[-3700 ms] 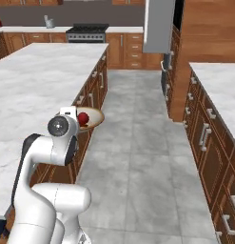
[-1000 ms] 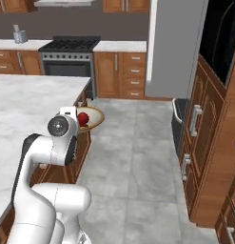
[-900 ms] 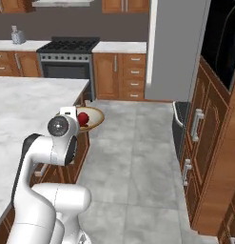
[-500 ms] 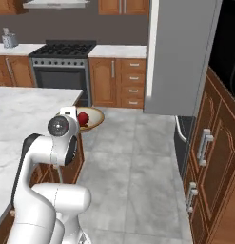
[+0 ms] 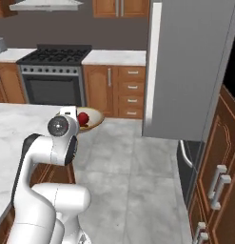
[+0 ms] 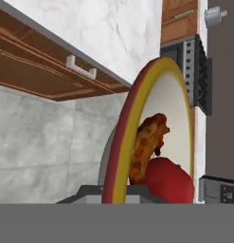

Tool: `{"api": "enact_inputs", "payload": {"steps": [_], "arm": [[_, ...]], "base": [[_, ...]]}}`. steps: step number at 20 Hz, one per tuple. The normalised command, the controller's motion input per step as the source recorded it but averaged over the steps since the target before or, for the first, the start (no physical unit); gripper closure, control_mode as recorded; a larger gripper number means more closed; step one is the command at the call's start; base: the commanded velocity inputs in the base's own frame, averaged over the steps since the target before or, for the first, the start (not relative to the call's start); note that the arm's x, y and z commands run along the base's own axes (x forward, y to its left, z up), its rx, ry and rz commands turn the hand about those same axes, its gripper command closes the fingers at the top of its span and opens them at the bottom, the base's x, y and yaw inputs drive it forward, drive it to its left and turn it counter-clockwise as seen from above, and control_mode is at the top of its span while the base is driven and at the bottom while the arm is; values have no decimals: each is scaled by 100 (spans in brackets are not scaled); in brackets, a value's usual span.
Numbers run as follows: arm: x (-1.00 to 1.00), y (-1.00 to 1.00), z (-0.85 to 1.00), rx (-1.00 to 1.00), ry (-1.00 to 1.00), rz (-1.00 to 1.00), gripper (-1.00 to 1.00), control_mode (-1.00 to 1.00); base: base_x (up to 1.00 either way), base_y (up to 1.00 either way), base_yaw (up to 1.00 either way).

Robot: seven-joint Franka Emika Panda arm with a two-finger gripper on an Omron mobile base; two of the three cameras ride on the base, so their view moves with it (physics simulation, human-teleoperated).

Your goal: Pick the chicken drumstick and tomato from their plates and place them in the bowl. Then put the bowl in the fridge.

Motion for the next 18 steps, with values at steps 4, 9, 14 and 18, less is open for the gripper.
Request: {"api": "enact_inputs", "payload": {"steps": [4, 9, 14, 18], "arm": [[0, 0, 0, 0, 0, 0, 100, 100], [0, 0, 0, 0, 0, 0, 100, 100], [0, 0, 0, 0, 0, 0, 100, 100], [0, 0, 0, 0, 0, 0, 100, 100]], "base": [[94, 10, 0], [94, 13, 0], [94, 14, 0], [94, 14, 0]]}}
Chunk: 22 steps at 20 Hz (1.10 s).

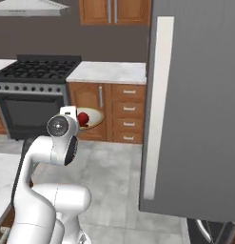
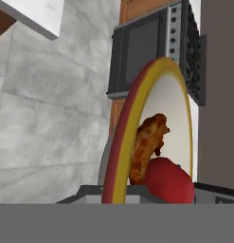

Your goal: Pick the chicken drumstick and tomato from their plates and place them in the bowl. Then put the bowl in the fridge.

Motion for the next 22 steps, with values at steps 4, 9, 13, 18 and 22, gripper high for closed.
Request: {"api": "enact_inputs", "payload": {"steps": [4, 9, 13, 18, 22], "arm": [[0, 0, 0, 0, 0, 0, 100, 100], [0, 0, 0, 0, 0, 0, 100, 100], [0, 0, 0, 0, 0, 0, 100, 100], [0, 0, 0, 0, 0, 0, 100, 100], [0, 0, 0, 0, 0, 0, 100, 100]], "base": [[94, 14, -1], [75, 22, -34], [39, 28, -50], [9, 25, -34], [26, 37, -39]]}}
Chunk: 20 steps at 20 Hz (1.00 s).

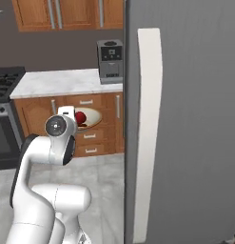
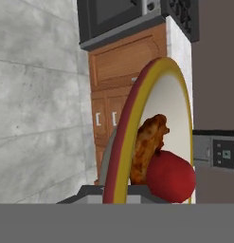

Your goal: Pick the chicken drumstick and tomato from their plates and place them in the bowl. Then put the bowl in the fridge.

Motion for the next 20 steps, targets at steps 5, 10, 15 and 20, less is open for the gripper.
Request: {"api": "enact_inputs", "payload": {"steps": [5, 10, 15, 20], "arm": [[0, 0, 0, 0, 0, 0, 100, 100], [0, 0, 0, 0, 0, 0, 100, 100], [0, 0, 0, 0, 0, 0, 100, 100], [0, 0, 0, 0, 0, 0, 100, 100]], "base": [[44, 50, -43], [62, 44, -22], [85, 35, -9], [73, -13, 32]]}}
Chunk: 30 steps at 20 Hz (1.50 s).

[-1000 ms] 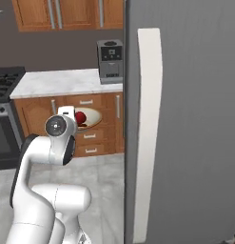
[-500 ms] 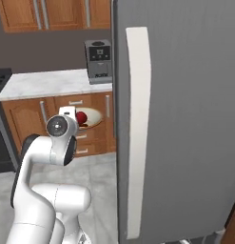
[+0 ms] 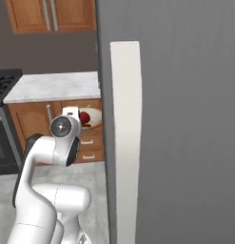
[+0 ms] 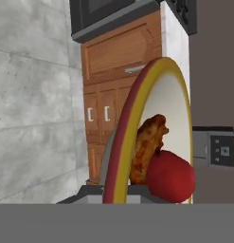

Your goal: Pick the chicken drumstick and tomato from their plates and place them in the bowl. Then put the bowl in the fridge.

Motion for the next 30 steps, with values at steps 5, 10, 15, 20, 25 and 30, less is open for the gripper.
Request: {"api": "enact_inputs", "payload": {"steps": [5, 10, 15, 20, 25, 30], "arm": [[0, 0, 0, 0, 0, 0, 100, 100], [0, 0, 0, 0, 0, 0, 100, 100], [0, 0, 0, 0, 0, 0, 100, 100], [0, 0, 0, 0, 0, 0, 100, 100], [0, 0, 0, 0, 0, 0, 100, 100], [0, 0, 0, 0, 0, 0, 100, 100]], "base": [[32, -16, 29], [42, -3, -20], [7, 13, -71], [0, 20, -70], [7, 23, -70], [43, 41, -49]]}}
